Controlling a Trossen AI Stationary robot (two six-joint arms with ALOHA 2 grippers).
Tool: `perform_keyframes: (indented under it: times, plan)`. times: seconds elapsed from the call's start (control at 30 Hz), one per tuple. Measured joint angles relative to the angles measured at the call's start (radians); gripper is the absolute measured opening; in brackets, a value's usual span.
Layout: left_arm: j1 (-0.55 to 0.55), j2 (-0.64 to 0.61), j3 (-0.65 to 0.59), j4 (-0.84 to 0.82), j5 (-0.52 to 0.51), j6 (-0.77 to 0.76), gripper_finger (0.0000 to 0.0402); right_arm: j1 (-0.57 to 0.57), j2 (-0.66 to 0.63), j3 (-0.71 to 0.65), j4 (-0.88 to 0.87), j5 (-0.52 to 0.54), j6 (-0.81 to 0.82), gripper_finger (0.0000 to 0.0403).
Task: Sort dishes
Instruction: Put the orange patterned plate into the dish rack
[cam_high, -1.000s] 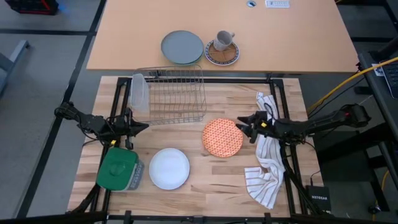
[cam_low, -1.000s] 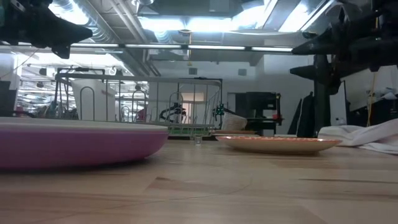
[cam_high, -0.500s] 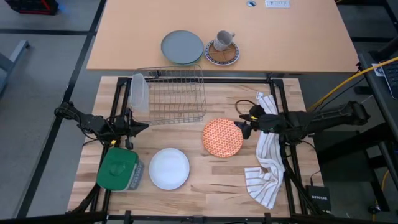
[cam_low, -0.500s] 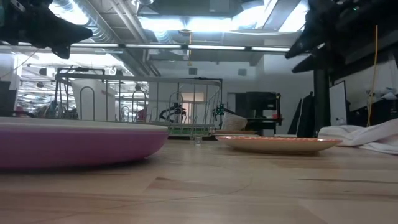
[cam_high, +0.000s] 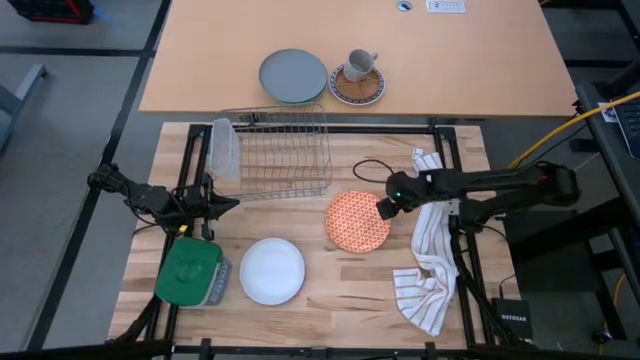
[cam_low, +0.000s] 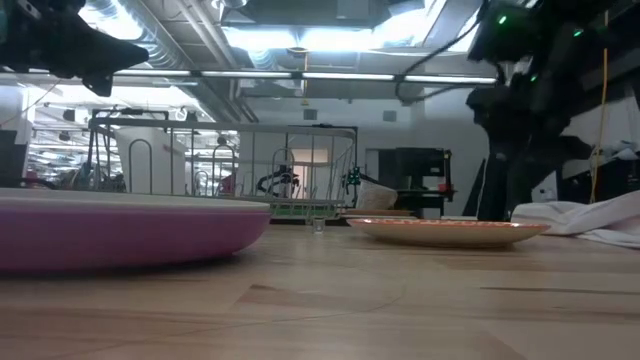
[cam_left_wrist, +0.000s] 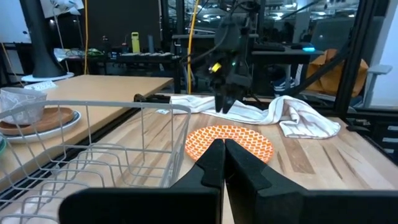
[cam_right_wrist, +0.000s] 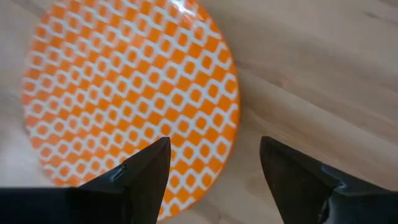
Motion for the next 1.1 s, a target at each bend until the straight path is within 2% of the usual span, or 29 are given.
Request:
perform_keyframes:
  times: [0.13, 0.5, 0.73, 1.1]
  plan:
    - [0.0, 0.0, 0.0, -0.013, 0.0, -0.039, 0.0001, -0.084, 0.049, 0.0, 0.023, -0.101, -0.056, 0.025]
    - [0.0, 0.0, 0.0, -0.057, 0.0, -0.073, 0.0001, -0.229, 0.157, 0.0, 0.08, -0.277, -0.208, 0.025]
    - [0.0, 0.0, 0.0, -0.057, 0.0, -0.11, 0.0001, -0.277, 0.26, -0.001, 0.119, -0.314, -0.235, 0.025]
    - [0.0, 0.0, 0.0, -0.083, 0.0, -0.131, 0.0001, -0.283, 0.367, 0.003, 0.211, -0.478, -0.274, 0.0249]
